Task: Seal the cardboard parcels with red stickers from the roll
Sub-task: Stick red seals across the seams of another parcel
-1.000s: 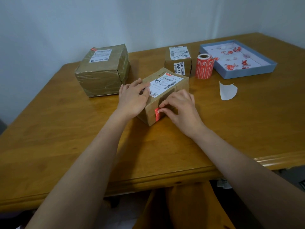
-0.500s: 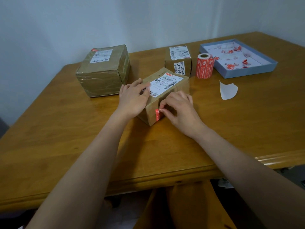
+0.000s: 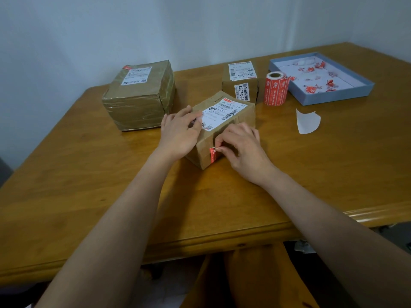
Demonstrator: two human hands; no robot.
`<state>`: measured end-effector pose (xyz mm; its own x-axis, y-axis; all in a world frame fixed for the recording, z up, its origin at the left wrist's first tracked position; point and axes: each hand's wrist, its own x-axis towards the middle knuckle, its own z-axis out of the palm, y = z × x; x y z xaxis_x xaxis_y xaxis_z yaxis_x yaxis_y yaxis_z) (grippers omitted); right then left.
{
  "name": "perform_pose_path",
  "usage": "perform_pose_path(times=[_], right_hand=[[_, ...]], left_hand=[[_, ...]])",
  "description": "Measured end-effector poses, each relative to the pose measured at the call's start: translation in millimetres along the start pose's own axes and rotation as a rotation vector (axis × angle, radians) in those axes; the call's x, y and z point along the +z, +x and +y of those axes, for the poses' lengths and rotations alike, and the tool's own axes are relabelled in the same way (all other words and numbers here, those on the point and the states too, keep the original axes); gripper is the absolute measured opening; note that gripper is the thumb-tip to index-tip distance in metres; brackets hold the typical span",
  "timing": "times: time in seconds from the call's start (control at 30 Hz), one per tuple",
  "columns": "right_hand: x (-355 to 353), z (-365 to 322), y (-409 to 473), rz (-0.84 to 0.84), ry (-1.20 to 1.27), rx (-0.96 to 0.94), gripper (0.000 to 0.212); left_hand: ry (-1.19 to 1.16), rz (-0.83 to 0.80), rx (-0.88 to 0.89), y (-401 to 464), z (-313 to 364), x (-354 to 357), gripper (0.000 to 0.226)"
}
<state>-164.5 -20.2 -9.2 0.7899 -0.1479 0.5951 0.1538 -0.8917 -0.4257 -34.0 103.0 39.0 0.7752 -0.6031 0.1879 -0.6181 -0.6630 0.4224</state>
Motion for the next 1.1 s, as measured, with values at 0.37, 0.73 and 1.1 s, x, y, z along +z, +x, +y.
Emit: perform_pose_path(times=[0.37,0.73,1.1], right_hand=[[-0.6,-0.2,-0.2,-0.017,0.031,0.022,0.008],[0.3,0.1,1.0,-0.019,0.050,0.012,0.011],[0.3,0.6,0.4,-0.033,0.056,0.025,0.011]], left_hand=[[0.009,-0.009,0.008,-0.5,0.9,-0.1,0.040],[0.005,-0.012,0.001,-1.9,1.5,-1.5,0.040],[0.014,-0.016,0.005,-1.8,2.4,-1.2,0.040]])
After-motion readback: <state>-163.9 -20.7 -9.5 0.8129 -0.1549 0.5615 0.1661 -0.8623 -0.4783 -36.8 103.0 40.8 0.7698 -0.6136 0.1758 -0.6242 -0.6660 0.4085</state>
